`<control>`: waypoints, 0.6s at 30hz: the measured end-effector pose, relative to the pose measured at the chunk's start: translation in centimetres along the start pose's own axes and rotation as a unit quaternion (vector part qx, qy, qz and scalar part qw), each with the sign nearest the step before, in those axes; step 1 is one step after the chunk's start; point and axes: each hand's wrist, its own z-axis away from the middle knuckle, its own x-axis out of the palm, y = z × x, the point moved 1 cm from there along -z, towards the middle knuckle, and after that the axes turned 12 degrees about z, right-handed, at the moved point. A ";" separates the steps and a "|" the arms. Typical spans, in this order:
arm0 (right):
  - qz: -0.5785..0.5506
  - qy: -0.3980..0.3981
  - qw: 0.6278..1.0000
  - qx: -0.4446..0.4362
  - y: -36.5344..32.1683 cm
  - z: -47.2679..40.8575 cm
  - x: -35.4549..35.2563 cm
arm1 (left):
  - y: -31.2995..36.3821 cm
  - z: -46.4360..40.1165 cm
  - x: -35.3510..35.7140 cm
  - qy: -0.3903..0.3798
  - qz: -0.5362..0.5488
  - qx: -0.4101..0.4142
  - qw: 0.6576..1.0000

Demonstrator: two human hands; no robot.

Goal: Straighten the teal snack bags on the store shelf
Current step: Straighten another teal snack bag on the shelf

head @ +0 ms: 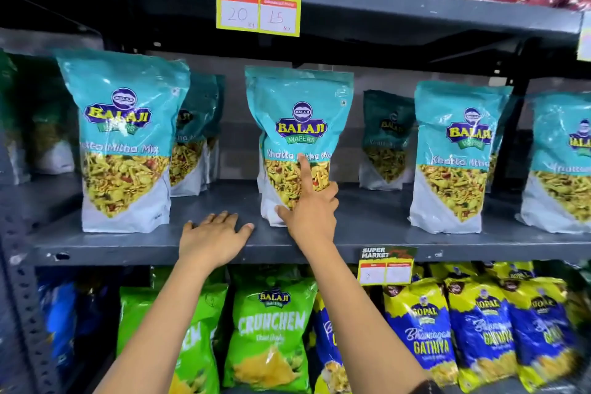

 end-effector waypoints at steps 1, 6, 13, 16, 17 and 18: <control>0.002 0.005 1.000 -0.003 0.0 0.3 -0.2 | 0.0 0.1 0.0 0.000 0.001 0.001 1.000; 0.022 0.021 0.999 -0.010 0.2 1.8 -1.1 | 0.2 0.4 -0.2 -0.002 0.008 0.004 1.000; 0.044 0.027 0.999 -0.001 0.0 3.0 -1.8 | 0.2 0.5 -0.2 -0.006 0.002 0.004 1.000; 0.048 0.028 0.998 0.001 -0.1 3.0 -1.8 | 0.3 0.6 -0.3 -0.006 -0.001 0.004 1.000; 0.050 0.029 0.998 0.001 -0.1 3.1 -1.8 | 0.3 0.6 -0.3 -0.006 -0.001 0.004 1.000; 0.052 0.030 0.998 0.001 -0.1 3.1 -1.8 | 0.3 0.6 -0.3 -0.006 -0.001 0.004 1.000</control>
